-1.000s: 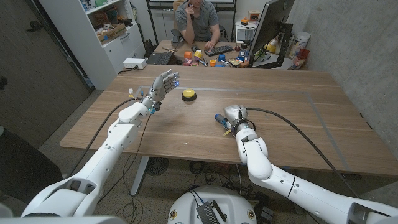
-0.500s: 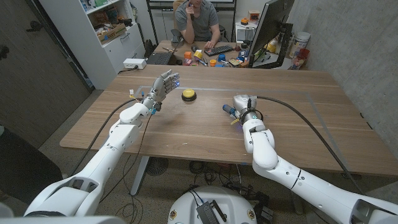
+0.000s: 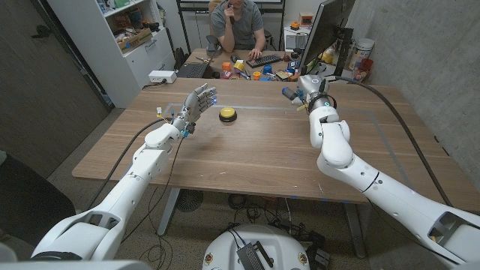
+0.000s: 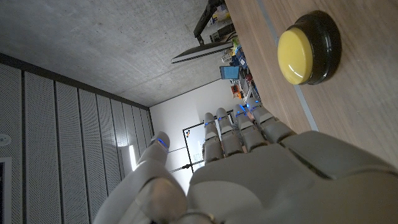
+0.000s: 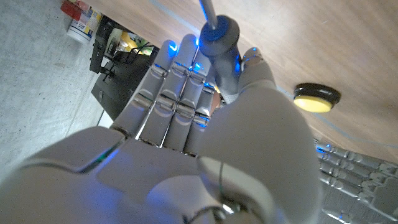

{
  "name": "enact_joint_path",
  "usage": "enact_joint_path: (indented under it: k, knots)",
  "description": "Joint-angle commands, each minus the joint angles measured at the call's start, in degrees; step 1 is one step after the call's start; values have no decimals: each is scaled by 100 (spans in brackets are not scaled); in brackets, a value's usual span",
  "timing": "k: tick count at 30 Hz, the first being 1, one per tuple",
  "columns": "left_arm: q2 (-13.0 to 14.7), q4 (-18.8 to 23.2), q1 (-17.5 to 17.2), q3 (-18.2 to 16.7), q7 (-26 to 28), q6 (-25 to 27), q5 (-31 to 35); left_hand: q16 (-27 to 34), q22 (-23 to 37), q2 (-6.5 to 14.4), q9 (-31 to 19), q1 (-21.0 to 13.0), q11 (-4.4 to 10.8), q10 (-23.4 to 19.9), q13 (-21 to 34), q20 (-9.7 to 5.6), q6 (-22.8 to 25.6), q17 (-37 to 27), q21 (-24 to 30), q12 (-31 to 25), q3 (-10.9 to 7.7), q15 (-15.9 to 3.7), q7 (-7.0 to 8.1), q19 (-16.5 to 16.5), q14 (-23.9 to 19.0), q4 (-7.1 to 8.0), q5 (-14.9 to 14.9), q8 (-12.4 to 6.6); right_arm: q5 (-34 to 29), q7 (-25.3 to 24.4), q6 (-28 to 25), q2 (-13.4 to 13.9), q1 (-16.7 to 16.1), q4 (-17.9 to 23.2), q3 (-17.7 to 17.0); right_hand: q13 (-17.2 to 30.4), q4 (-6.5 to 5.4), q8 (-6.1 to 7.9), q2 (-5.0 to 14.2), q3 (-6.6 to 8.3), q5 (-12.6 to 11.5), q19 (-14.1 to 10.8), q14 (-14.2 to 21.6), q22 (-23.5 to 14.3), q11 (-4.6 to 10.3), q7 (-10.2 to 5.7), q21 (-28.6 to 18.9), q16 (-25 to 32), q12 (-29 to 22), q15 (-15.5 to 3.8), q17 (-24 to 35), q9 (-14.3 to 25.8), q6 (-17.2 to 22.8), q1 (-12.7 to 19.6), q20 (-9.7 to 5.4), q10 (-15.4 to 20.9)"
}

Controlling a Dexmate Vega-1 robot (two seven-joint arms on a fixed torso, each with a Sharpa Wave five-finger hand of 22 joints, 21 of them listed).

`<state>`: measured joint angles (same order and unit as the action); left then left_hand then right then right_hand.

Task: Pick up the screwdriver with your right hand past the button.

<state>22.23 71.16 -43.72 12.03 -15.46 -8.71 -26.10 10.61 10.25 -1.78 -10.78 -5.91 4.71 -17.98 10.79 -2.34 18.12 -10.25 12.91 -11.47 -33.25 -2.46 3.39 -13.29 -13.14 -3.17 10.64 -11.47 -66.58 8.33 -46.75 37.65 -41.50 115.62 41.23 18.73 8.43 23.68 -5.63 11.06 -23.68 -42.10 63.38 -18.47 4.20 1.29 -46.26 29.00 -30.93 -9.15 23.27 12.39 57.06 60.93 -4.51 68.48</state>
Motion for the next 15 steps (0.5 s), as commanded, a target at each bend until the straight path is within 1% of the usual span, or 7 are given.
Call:
enact_joint_path:
  k: [1, 4, 5, 7, 11, 15]
  knots:
    - [16, 123, -70, -20, 88, 67, 6, 28, 27, 24, -13, 2, 30, -15, 24, -34, 13, -17, -6, -19, -18, -283, -44, -65, -42, -25, -17, 13, -211, 765, 269, 696, 364, 967, -451, 37, 47, 46, 784, 192, 26, 35, 202, -1, 415, -423, -67, -46, -8, -439, 35, 20, 437, 809, -456, 454]
    - [-6, 85, -43, 3, 46, 29, 10, 29, 27, 25, -13, 3, 27, -17, 24, -39, 14, -16, -7, -20, -18, -282, -41, -70, -43, -27, -17, 13, -280, 963, 406, 789, 429, 1132, -619, 52, 39, 48, 787, 196, 37, 42, 212, 6, 437, -424, -85, -55, -7, -437, 41, 22, 438, 802, -464, 460]
    - [-19, 66, -29, 11, 14, 15, -2, 28, 27, 26, -13, 4, 31, -22, 24, -38, 13, -16, -8, -22, -18, -278, -44, -70, -43, -28, -17, 13, -309, 1099, 477, 850, 504, 1207, -694, 56, 39, 48, 786, 197, 40, 44, 214, 8, 433, -422, -88, -56, -7, -439, 43, 22, 437, 802, -465, 462]
    - [-26, 59, -26, 12, 9, 0, -3, 28, 27, 26, -13, 4, 30, -22, 24, -43, 13, -16, -9, -22, -18, -278, -43, -71, -43, -29, -17, 13, -379, 1152, 531, 833, 509, 1230, -759, 61, 39, 48, 786, 198, 43, 45, 218, 11, 430, -422, -95, -58, -7, -441, 46, 23, 436, 803, -466, 464]
    - [-17, 68, -34, 7, -8, -8, -7, 28, 27, 29, -13, 6, 21, -24, 24, -39, 4, -16, -12, -22, -19, -276, -43, -71, -42, -33, -16, 17, -549, 1454, 708, 860, 681, 1341, -939, 79, 35, 56, 784, 204, 56, 55, 226, 20, 434, -418, -114, -68, -2, -439, 53, 34, 436, 801, -461, 463]
    - [1, 103, -64, -14, -11, -8, -18, 25, 27, 31, -13, 8, 23, -25, 24, -45, 12, -16, -16, -22, -19, -282, -43, -70, -36, -36, -16, 13, -623, 1631, 900, 827, 816, 1401, -1116, 99, 36, 61, 778, 209, 71, 65, 230, 31, 426, -405, -137, -82, 1, -440, 61, 43, 433, 801, -459, 468]
